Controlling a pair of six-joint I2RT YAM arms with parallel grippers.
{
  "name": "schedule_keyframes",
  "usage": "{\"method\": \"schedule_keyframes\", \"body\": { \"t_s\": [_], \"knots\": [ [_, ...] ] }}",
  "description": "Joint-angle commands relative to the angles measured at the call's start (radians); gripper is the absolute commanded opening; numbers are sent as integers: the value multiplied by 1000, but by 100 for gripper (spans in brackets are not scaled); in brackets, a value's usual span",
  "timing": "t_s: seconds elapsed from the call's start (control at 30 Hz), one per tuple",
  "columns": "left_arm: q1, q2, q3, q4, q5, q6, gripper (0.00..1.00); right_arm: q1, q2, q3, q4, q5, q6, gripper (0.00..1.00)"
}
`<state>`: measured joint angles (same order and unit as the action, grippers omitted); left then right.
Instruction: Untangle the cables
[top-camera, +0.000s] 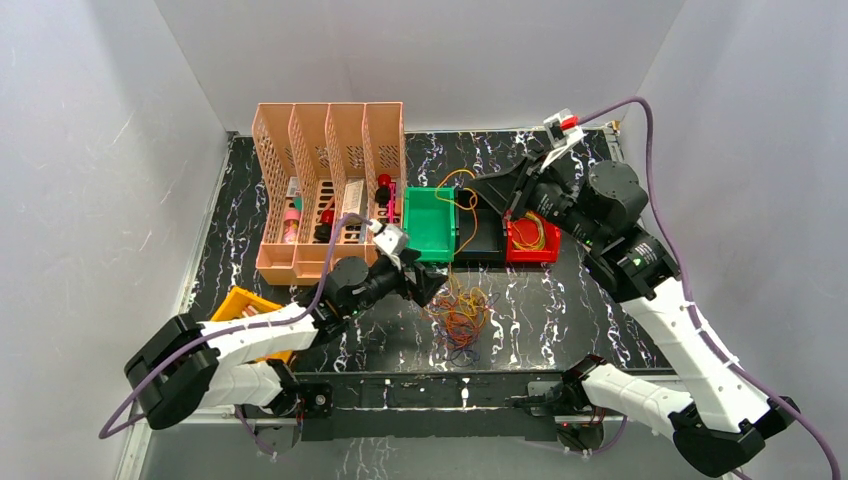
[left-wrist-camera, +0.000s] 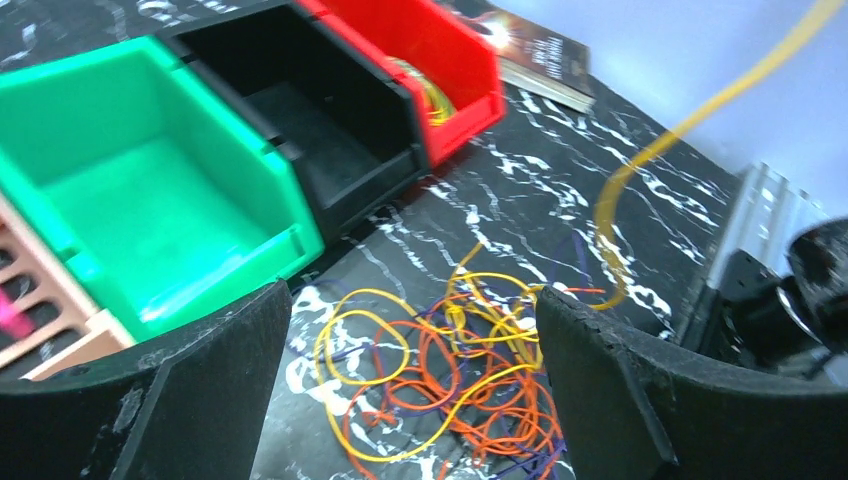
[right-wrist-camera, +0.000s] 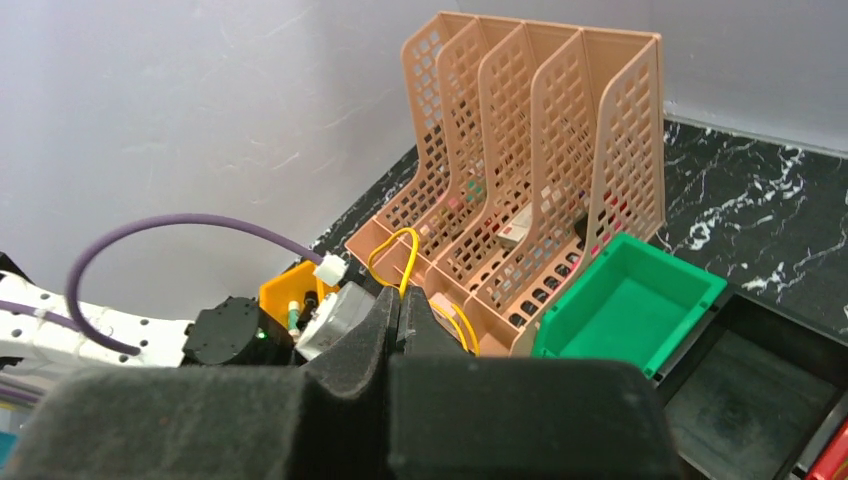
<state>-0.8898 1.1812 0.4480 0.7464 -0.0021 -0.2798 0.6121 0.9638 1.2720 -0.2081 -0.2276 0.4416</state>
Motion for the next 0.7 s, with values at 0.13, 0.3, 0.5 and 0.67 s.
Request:
{"method": "schedule_keyframes", "body": {
  "t_s": [0.13, 0.3, 0.5, 0.67],
  "knots": [
    [-79, 110, 104, 162, 183, 82, 91, 5, -9, -33, 39, 52, 23, 0],
    [-120, 209, 150, 215, 193, 95, 91, 5, -19, -49, 39, 58, 35, 0],
    [-129, 280, 183, 253, 206, 77, 79, 6, -18, -51, 41, 51, 39, 0],
    [-131, 265, 153, 251, 214, 108, 78, 5, -26, -47, 32, 74, 34, 0]
  ]
}}
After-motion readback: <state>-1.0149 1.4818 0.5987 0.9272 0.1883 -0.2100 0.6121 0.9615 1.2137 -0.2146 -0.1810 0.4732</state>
